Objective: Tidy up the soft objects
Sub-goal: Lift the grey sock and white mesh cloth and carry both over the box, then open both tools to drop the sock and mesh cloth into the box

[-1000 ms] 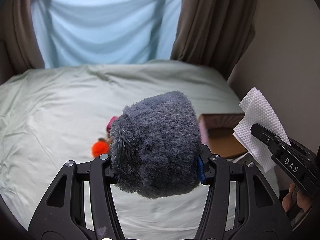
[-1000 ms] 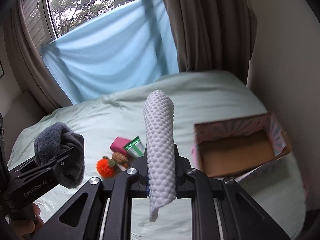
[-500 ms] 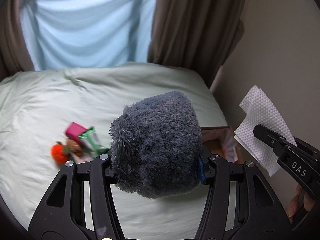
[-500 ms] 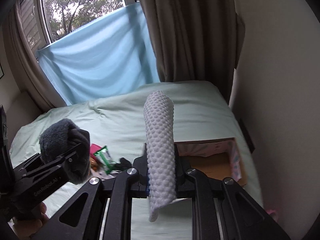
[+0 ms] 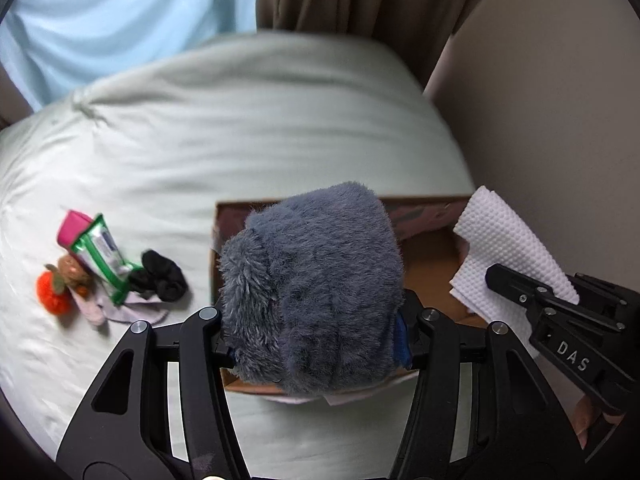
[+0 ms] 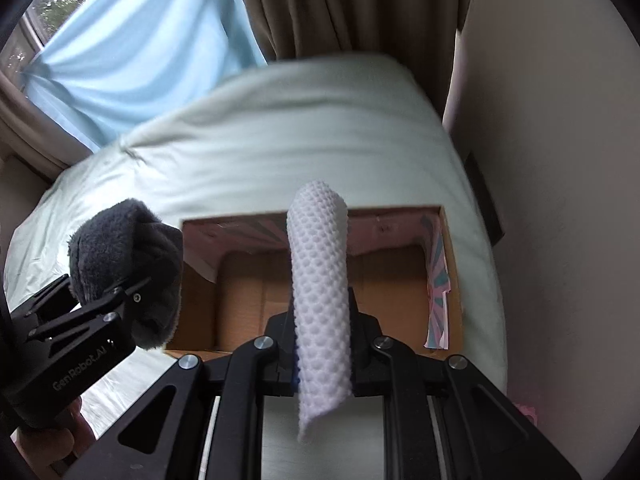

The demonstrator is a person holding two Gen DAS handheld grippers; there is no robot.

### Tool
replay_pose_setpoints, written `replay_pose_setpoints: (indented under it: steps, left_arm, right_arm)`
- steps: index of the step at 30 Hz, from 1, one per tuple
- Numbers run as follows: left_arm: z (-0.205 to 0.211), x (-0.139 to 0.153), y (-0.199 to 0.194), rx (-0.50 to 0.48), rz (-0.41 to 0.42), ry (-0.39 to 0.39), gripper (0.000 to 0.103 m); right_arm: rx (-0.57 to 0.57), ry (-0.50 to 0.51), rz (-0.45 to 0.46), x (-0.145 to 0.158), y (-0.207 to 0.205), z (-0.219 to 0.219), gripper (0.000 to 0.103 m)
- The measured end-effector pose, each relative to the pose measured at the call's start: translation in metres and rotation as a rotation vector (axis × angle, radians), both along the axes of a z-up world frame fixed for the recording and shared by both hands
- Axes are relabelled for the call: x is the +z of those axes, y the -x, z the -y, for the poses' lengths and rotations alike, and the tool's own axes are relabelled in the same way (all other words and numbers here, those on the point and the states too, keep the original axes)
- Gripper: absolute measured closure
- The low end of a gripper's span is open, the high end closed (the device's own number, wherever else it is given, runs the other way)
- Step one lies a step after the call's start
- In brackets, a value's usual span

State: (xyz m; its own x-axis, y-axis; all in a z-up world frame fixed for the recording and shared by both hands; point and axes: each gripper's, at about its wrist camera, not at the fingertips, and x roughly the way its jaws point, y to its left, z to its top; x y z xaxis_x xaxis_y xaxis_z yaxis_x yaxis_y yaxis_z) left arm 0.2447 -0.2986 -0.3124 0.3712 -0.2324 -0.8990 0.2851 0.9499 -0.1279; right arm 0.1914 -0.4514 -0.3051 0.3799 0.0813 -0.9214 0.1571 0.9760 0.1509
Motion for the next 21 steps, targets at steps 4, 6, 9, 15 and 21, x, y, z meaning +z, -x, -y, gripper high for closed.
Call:
replay_pose_setpoints:
  steps: [4,6,9,15,21]
  left_arm:
    - [0.006,-0.038,-0.012,-0.002,-0.106,-0.033,0.052]
    - [0.012,-0.056,-0.018,-0.011,-0.151,-0.046,0.052]
    - [0.021,-0.078,-0.023,-0.031,-0.206,-0.062,0.052]
    - [0.039,-0.092,-0.02,-0.113,-0.213,-0.104,0.04]
    - [0.05,-0.077,-0.012,-0.183,-0.173,-0.161,0.0]
  right_arm:
    - [0.001,-0.051,-0.083,-0.035,-0.015,0.015,0.088]
    - [0.007,-0.063,-0.112,-0.048,-0.023,0.02,0.088]
    - [0.005,-0.103,-0.147,-0.064,-0.031,0.027,0.088]
    - [-0.016,-0.162,-0.161,-0.078,-0.04,0.042,0.088]
    - [-0.064,-0.17,-0.139,-0.078,-0.037,0.053,0.0]
